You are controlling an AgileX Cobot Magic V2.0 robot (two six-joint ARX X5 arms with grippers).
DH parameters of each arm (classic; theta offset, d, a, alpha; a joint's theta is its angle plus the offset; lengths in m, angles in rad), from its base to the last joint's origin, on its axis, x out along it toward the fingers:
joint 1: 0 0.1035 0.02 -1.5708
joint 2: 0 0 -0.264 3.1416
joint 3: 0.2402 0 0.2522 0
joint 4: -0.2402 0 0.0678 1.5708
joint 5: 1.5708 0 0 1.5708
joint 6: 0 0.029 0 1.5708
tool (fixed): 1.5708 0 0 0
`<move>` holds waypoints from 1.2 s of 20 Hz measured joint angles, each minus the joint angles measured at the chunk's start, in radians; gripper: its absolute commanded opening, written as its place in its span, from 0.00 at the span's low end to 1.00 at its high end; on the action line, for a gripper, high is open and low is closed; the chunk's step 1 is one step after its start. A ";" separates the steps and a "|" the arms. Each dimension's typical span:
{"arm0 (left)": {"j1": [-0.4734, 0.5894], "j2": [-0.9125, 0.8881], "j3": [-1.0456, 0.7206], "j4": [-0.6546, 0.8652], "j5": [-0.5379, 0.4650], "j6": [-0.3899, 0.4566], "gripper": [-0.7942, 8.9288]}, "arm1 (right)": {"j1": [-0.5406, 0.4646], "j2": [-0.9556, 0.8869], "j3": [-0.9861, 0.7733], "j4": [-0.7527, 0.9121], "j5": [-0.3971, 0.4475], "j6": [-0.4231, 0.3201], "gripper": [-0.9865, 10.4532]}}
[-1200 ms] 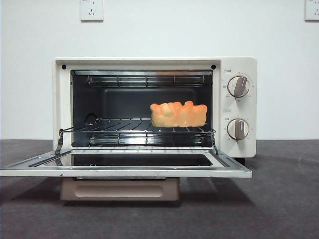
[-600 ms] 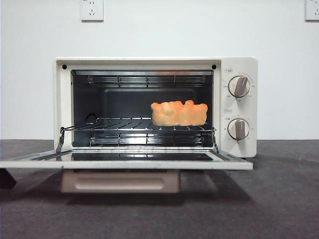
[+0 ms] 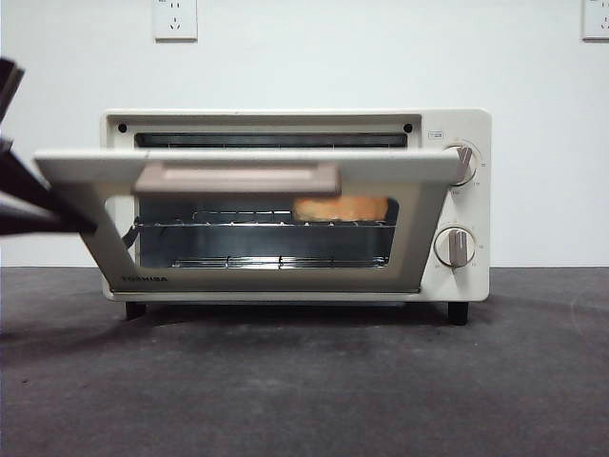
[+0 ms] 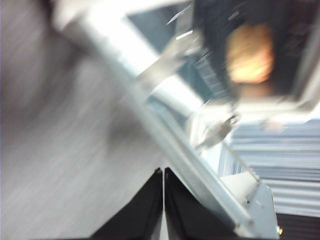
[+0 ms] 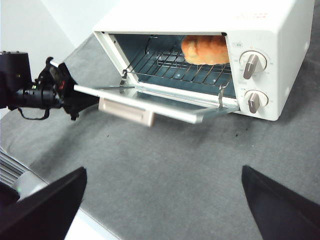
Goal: The left arm flap open the oven, the right arm pick bread and place it into oven, the left arm flap close the oven
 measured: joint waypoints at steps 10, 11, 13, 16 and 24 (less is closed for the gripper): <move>-0.002 -0.002 0.121 0.148 -0.095 -0.170 0.09 | 0.000 0.000 0.000 0.004 0.002 0.000 0.52; -0.002 -0.002 0.134 0.148 -0.093 -0.177 0.09 | 0.000 0.000 0.000 0.004 0.003 0.000 0.52; -0.002 -0.002 0.153 0.150 -0.064 -0.186 0.09 | 0.000 0.000 0.000 0.004 0.003 0.000 0.52; -0.002 -0.013 0.163 0.151 -0.021 -0.184 0.09 | 0.000 0.000 0.000 0.003 0.002 0.000 0.52; -0.009 -0.205 0.163 0.032 0.030 -0.075 0.09 | 0.000 0.000 0.000 0.003 0.002 0.000 0.52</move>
